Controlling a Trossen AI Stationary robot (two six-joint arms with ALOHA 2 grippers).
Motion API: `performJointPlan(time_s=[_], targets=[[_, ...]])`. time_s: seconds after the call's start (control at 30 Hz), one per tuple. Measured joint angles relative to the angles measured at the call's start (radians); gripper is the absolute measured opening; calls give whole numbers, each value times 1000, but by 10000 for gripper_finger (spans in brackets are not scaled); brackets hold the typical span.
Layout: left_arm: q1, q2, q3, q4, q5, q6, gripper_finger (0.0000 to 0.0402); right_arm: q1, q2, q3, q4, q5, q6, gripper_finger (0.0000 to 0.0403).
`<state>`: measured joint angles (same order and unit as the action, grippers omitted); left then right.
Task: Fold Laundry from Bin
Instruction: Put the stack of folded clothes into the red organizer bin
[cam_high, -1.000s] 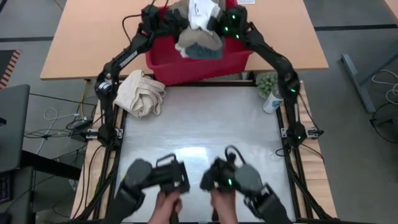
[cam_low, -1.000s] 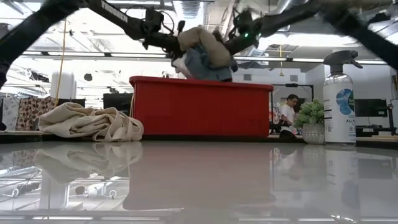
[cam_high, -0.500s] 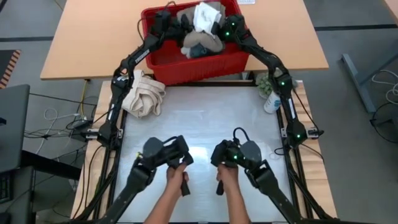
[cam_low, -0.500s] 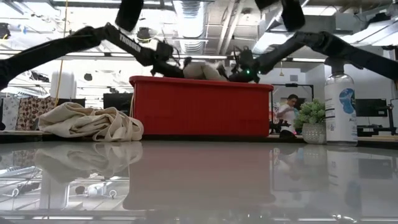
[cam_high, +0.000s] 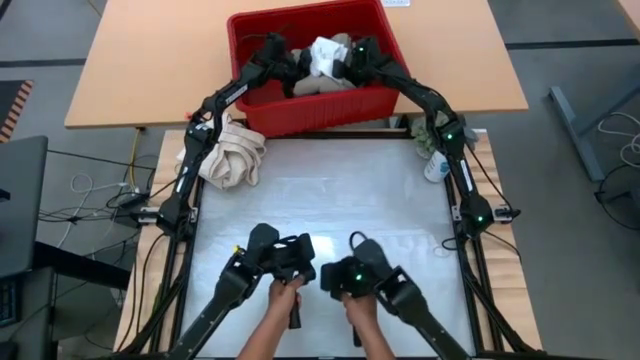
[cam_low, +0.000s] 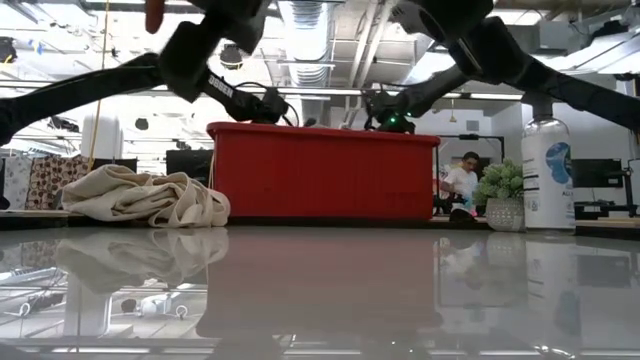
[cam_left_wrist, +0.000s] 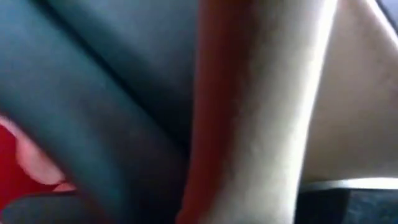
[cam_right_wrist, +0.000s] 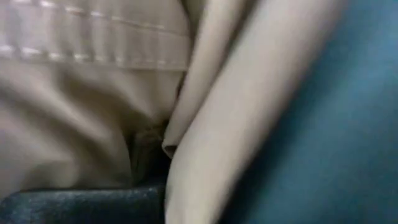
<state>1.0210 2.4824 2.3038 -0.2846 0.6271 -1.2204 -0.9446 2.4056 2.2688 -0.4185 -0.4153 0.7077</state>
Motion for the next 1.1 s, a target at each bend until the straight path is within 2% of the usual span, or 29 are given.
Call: performJointPlan(time_s=[0.13,0.3,0.53,0.83,1.0,1.1], targets=[[4,-14,8,-151,15,97,85,35,-2,0,-58,9,-27,130],[6,-43,9,-302,-42,224,85,52,-2,0,-102,17,-2,129],[37,-44,1,-304,-71,255,84,17,-2,0,-120,65,5,129],[39,-44,-1,-358,-166,349,86,19,3,-13,-154,151,-4,129],[41,-44,-2,-360,-198,345,147,18,3,-13,-160,193,7,130],[45,-44,-2,-374,-227,336,186,11,3,-15,-168,205,34,174]])
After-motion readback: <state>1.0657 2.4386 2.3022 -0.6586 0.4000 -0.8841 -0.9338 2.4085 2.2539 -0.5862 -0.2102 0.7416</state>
